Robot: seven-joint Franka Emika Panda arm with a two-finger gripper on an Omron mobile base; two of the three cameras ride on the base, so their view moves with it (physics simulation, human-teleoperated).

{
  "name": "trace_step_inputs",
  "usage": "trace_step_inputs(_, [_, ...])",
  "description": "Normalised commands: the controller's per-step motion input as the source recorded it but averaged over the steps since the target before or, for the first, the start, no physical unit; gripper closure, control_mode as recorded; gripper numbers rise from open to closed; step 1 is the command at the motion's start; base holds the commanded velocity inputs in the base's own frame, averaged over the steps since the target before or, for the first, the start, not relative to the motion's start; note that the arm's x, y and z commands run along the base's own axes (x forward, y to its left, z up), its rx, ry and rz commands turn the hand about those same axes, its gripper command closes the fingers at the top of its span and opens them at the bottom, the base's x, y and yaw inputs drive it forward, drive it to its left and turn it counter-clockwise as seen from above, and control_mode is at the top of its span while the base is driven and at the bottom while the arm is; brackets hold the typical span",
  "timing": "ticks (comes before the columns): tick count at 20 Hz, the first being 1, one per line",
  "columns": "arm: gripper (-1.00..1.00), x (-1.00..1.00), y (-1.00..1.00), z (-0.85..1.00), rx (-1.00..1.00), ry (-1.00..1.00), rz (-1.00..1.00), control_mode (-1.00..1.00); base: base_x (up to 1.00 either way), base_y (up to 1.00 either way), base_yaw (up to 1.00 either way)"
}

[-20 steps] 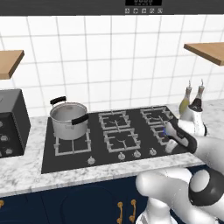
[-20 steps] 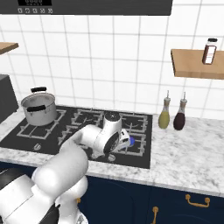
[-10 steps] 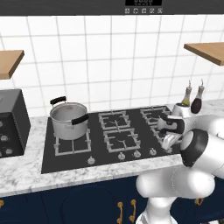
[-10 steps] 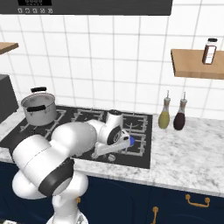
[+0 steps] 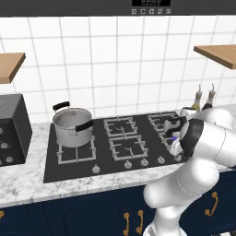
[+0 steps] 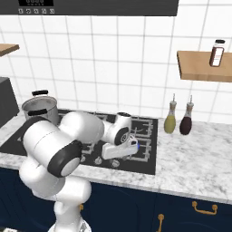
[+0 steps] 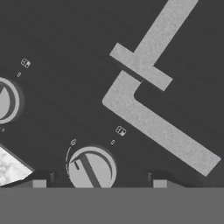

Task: Turn off the front right burner of the stove.

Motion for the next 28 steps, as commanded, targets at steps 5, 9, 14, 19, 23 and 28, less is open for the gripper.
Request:
trace_step_inputs(5, [-1.0, -0.09, 0.0, -0.15, 0.0, 0.0, 0.0, -1.0, 0.0, 0.0, 0.0])
trace_step_inputs(9, [-1.0, -0.08, 0.23, -0.12, -0.02, 0.0, 0.01, -1.0, 0.0, 0.0, 0.0])
trace_step_inputs(14, [-1.0, 0.0, 0.06, -0.01, -0.01, 0.01, 0.0, -1.0, 0.0, 0.0, 0.0])
trace_step_inputs(19, [-1.0, -0.05, 0.13, -0.02, 0.0, 0.0, 0.0, -1.0, 0.0, 0.0, 0.0])
trace_step_inputs(23, [-1.0, 0.0, 0.0, -0.06, 0.0, 0.0, 0.0, -1.0, 0.0, 0.0, 0.0])
trace_step_inputs(28, [-1.0, 0.03, 0.0, -0.12, 0.0, 0.0, 0.0, -1.0, 0.0, 0.0, 0.0])
